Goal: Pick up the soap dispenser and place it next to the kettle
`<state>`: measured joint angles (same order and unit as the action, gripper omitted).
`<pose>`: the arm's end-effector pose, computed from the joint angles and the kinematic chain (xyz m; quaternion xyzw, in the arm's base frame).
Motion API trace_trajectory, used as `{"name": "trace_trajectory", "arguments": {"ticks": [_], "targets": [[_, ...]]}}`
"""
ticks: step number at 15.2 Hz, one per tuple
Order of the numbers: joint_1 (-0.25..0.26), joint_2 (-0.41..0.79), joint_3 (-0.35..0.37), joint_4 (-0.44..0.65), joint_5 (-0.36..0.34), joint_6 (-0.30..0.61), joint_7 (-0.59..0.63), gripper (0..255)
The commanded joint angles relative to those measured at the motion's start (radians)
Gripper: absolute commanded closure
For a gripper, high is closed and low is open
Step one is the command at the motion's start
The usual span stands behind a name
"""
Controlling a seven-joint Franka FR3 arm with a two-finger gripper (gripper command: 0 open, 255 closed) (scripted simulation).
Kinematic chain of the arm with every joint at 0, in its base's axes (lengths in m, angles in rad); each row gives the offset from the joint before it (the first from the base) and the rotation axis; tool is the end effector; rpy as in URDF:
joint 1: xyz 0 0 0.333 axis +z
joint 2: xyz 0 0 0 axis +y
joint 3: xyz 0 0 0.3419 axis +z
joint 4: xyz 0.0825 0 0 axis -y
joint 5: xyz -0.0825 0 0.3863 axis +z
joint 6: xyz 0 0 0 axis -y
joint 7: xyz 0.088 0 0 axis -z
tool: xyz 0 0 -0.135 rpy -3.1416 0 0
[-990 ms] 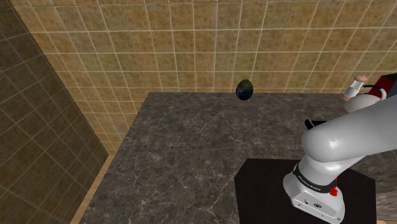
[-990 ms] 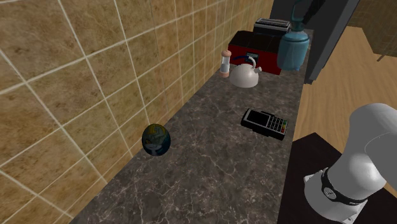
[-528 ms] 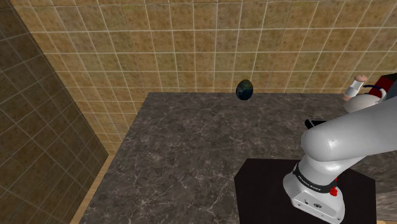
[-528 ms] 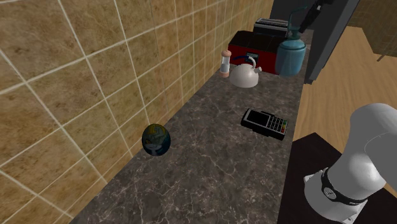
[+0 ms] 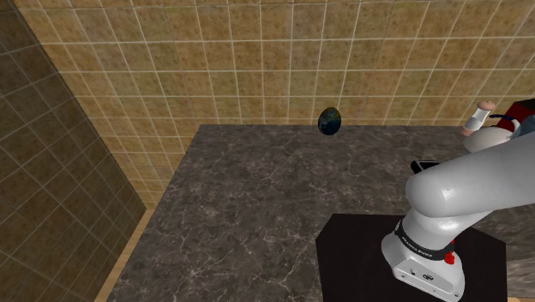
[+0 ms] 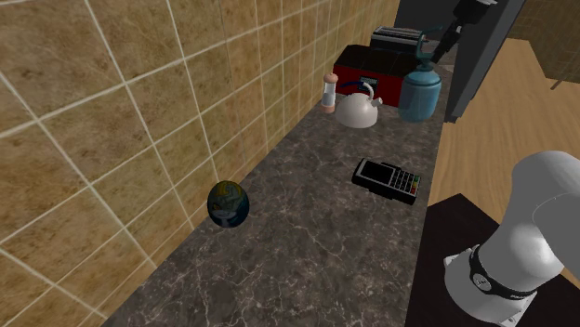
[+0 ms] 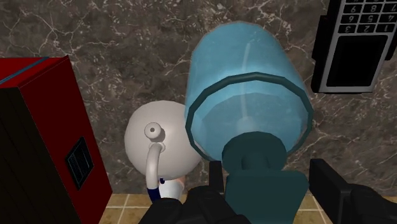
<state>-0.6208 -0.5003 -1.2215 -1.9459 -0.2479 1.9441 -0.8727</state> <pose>-0.2460 -0.4818 0.5417 0.8904 -0.4303 0.1327 0.0671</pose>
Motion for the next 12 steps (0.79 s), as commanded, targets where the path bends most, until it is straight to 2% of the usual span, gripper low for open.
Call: {"name": "trace_trajectory", "arguments": {"ticks": [1,12], "targets": [[0.000,-0.002,-0.007,-0.023,-0.004,0.025,-0.001,255],[0.026,0.002,-0.085,-0.142,-0.022,0.165,-0.016,255]]}}
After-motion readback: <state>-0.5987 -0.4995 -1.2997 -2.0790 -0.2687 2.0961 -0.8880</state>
